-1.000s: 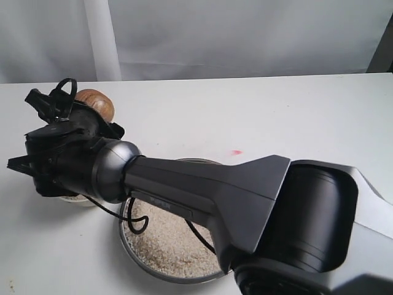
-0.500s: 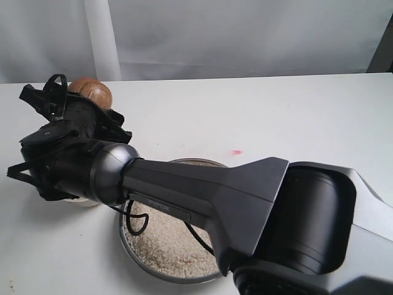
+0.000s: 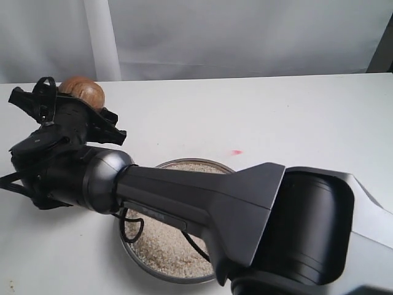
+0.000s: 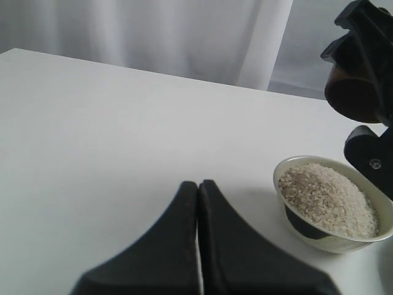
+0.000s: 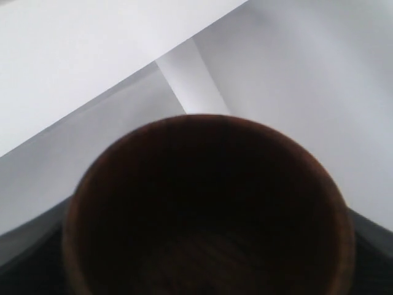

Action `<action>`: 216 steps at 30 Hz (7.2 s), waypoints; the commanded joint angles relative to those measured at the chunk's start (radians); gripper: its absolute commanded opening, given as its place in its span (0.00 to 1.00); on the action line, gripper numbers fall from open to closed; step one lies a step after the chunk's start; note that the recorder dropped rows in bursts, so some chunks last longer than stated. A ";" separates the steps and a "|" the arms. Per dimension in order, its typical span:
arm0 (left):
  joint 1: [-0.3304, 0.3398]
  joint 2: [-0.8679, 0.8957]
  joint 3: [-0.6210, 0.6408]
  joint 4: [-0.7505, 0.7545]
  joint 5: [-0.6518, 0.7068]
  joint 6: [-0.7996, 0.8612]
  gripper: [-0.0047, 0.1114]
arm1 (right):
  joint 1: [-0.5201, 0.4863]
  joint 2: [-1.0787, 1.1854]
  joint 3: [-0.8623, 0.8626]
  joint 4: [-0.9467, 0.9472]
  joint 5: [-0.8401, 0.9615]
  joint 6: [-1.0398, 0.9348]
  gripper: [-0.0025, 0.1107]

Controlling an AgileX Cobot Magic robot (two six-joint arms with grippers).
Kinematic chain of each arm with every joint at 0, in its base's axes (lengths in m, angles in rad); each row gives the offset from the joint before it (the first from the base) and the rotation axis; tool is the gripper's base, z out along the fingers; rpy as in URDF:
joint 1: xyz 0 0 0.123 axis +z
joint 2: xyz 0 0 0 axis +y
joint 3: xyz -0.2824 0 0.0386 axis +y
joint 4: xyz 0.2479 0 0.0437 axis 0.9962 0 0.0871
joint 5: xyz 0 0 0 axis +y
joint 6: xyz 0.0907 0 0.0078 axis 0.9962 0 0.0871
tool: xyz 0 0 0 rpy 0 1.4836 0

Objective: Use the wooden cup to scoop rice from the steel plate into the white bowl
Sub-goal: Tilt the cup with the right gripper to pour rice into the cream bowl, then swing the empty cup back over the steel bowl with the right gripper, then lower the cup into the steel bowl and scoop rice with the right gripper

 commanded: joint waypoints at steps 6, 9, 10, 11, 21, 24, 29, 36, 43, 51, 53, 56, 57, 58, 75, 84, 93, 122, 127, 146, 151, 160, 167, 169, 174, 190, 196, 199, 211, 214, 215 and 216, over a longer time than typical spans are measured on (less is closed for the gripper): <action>-0.006 0.000 -0.004 -0.006 -0.006 -0.002 0.04 | 0.004 -0.002 -0.003 -0.019 0.044 0.148 0.02; -0.006 0.000 -0.004 -0.006 -0.006 -0.002 0.04 | 0.004 -0.008 -0.003 0.059 0.114 0.309 0.02; -0.006 0.000 -0.004 -0.006 -0.006 -0.002 0.04 | 0.004 -0.014 -0.003 0.105 0.137 0.354 0.02; -0.006 0.000 -0.004 -0.006 -0.006 -0.002 0.04 | 0.001 -0.024 -0.003 0.153 0.160 0.383 0.02; -0.006 0.000 -0.004 -0.006 -0.006 -0.002 0.04 | -0.034 -0.342 -0.003 0.663 0.380 0.309 0.02; -0.006 0.000 -0.004 -0.006 -0.006 -0.002 0.04 | -0.034 -0.466 0.077 0.718 0.380 0.307 0.02; -0.006 0.000 -0.004 -0.006 -0.006 -0.002 0.04 | -0.076 -0.533 0.310 0.648 0.380 0.299 0.02; -0.006 0.000 -0.004 -0.006 -0.006 -0.002 0.04 | -0.184 -0.516 0.529 0.548 0.357 0.276 0.02; -0.006 0.000 -0.004 -0.006 -0.006 -0.002 0.04 | -0.207 -0.430 0.597 0.514 0.233 0.276 0.02; -0.006 0.000 -0.004 -0.006 -0.006 -0.002 0.04 | -0.217 -0.318 0.597 0.481 0.218 0.276 0.02; -0.006 0.000 -0.004 -0.006 -0.006 -0.002 0.04 | -0.217 -0.304 0.597 0.478 0.214 0.276 0.02; -0.006 0.000 -0.004 -0.006 -0.006 -0.002 0.04 | -0.217 -0.284 0.597 0.493 0.192 0.276 0.02; -0.006 0.000 -0.004 -0.006 -0.006 -0.002 0.04 | -0.217 -0.280 0.597 0.497 0.187 0.276 0.02; -0.006 0.000 -0.004 -0.006 -0.006 -0.002 0.04 | -0.217 -0.273 0.597 0.500 0.182 0.276 0.02; -0.006 0.000 -0.004 -0.006 -0.006 -0.002 0.04 | -0.179 -0.218 0.597 0.546 0.150 0.262 0.02; -0.006 0.000 -0.004 -0.006 -0.006 -0.002 0.04 | -0.135 -0.211 0.597 0.576 0.124 0.250 0.02; -0.006 0.000 -0.004 -0.006 -0.006 -0.002 0.04 | -0.120 -0.228 0.597 0.624 0.108 0.250 0.02; -0.006 0.000 -0.004 -0.006 -0.006 -0.002 0.04 | -0.111 -0.302 0.597 0.873 0.060 0.250 0.02; -0.006 0.000 -0.004 -0.006 -0.006 -0.002 0.04 | -0.115 -0.312 0.597 0.919 0.060 0.236 0.02; -0.006 0.000 -0.004 -0.006 -0.006 -0.002 0.04 | -0.184 -0.308 0.670 0.992 0.016 0.229 0.02; -0.006 0.000 -0.004 -0.006 -0.006 -0.002 0.04 | -0.198 -0.308 0.697 1.052 -0.056 0.202 0.02; -0.006 0.000 -0.004 -0.006 -0.006 -0.002 0.04 | -0.209 -0.312 0.698 1.126 -0.153 0.197 0.02; -0.006 0.000 -0.004 -0.006 -0.006 -0.002 0.04 | -0.216 -0.312 0.704 1.175 -0.204 0.193 0.02; -0.006 0.000 -0.004 -0.006 -0.006 -0.002 0.04 | -0.223 -0.313 0.721 1.177 -0.206 0.187 0.02; -0.006 0.000 -0.004 -0.006 -0.006 -0.002 0.04 | -0.257 -0.383 0.833 1.214 -0.323 0.166 0.02; -0.006 0.000 -0.004 -0.006 -0.006 -0.002 0.04 | -0.313 -0.438 1.079 1.480 -0.755 0.146 0.02; -0.006 0.000 -0.004 -0.006 -0.006 -0.002 0.04 | -0.313 -0.438 1.079 1.487 -0.787 0.175 0.02; -0.006 0.000 -0.004 -0.006 -0.006 -0.002 0.04 | -0.313 -0.438 1.079 1.503 -0.800 0.179 0.02; -0.006 0.000 -0.004 -0.006 -0.006 -0.002 0.04 | -0.313 -0.550 1.182 1.505 -0.958 0.206 0.02; -0.006 0.000 -0.004 -0.006 -0.006 -0.002 0.04 | -0.313 -0.578 1.208 1.506 -1.004 0.238 0.02; -0.006 0.000 -0.004 -0.006 -0.006 -0.002 0.04 | -0.313 -0.586 1.219 1.506 -1.025 0.258 0.02; -0.006 0.000 -0.004 -0.006 -0.006 -0.002 0.04 | -0.313 -0.594 1.230 1.506 -1.047 0.274 0.02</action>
